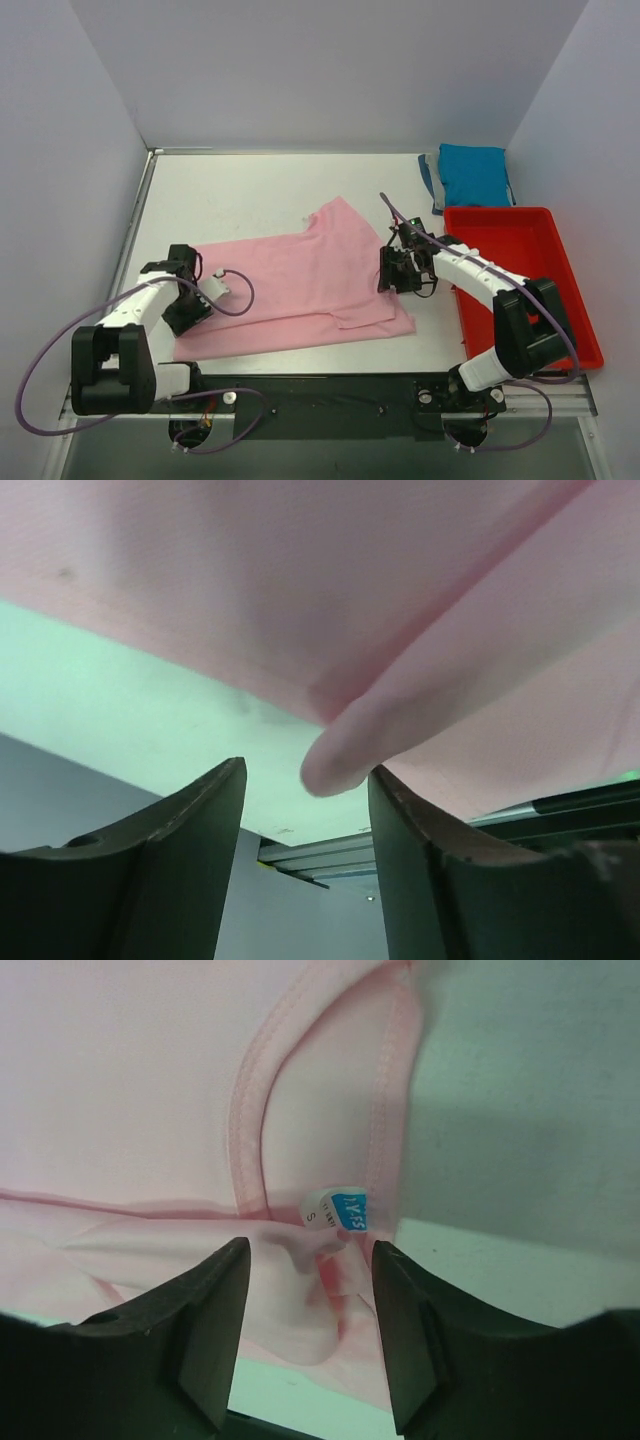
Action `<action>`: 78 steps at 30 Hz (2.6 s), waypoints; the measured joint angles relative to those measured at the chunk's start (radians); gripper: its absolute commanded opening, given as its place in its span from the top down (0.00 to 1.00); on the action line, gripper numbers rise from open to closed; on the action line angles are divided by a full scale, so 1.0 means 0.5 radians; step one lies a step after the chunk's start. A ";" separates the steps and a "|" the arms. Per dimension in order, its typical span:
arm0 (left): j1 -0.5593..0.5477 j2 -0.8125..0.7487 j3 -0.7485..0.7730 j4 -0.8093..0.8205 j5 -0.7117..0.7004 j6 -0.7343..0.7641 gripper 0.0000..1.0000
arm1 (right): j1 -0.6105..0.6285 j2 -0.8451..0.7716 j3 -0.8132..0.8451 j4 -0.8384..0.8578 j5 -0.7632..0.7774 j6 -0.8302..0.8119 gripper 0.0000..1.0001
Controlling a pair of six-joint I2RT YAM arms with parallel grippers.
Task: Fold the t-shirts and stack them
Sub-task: Fold the flattened tshirt in 1/3 of the way
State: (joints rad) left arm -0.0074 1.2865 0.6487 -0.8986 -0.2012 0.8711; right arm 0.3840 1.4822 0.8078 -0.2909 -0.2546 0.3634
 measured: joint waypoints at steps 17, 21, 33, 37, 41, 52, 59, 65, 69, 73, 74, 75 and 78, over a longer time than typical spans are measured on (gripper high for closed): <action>-0.683 -0.195 0.542 -0.248 0.731 -0.259 0.88 | 0.227 -0.499 -0.124 0.053 0.035 0.113 1.00; -0.904 -0.094 0.407 -0.325 0.834 -0.274 0.99 | 0.227 -0.323 -0.277 0.099 -0.042 0.172 1.00; -1.028 0.332 0.214 0.069 0.613 -0.369 1.00 | 0.229 -0.155 -0.368 0.220 -0.047 0.291 1.00; -0.986 0.332 0.218 0.113 0.562 -0.389 1.00 | 0.229 -0.148 -0.365 0.222 -0.046 0.316 1.00; -0.835 0.359 0.267 0.185 0.534 -0.396 1.00 | 0.229 -0.141 -0.357 0.219 -0.041 0.320 1.00; -0.181 0.618 0.597 0.294 0.364 -0.327 1.00 | 0.227 -0.168 -0.206 0.011 0.103 0.278 0.99; -0.039 0.616 0.756 0.280 0.335 -0.223 0.87 | 0.108 -0.462 -0.046 -0.216 0.270 0.285 0.47; -0.050 0.082 0.459 0.084 0.549 0.077 0.66 | -0.118 -0.694 -0.191 -0.308 0.307 0.355 0.41; -0.072 -0.156 0.204 -0.004 0.571 0.200 0.66 | -0.126 -0.506 -0.330 -0.317 0.269 0.376 0.53; -0.076 -0.114 0.021 0.025 0.545 0.219 0.66 | -0.126 -0.326 -0.403 -0.302 0.224 0.389 0.97; -0.076 -0.114 -0.015 0.036 0.533 0.220 0.66 | -0.126 -0.320 -0.412 -0.308 0.206 0.413 1.00; -0.076 -0.114 -0.043 0.039 0.523 0.224 0.66 | -0.126 -0.335 -0.429 -0.288 0.183 0.432 1.00; -0.076 -0.114 -0.074 0.029 0.517 0.243 0.66 | -0.126 -0.437 -0.494 -0.272 0.163 0.494 1.00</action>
State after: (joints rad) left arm -0.0452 1.2293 0.6117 -0.8841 0.0570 0.9928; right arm 0.3210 1.2636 0.5610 -0.4267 -0.1730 0.6102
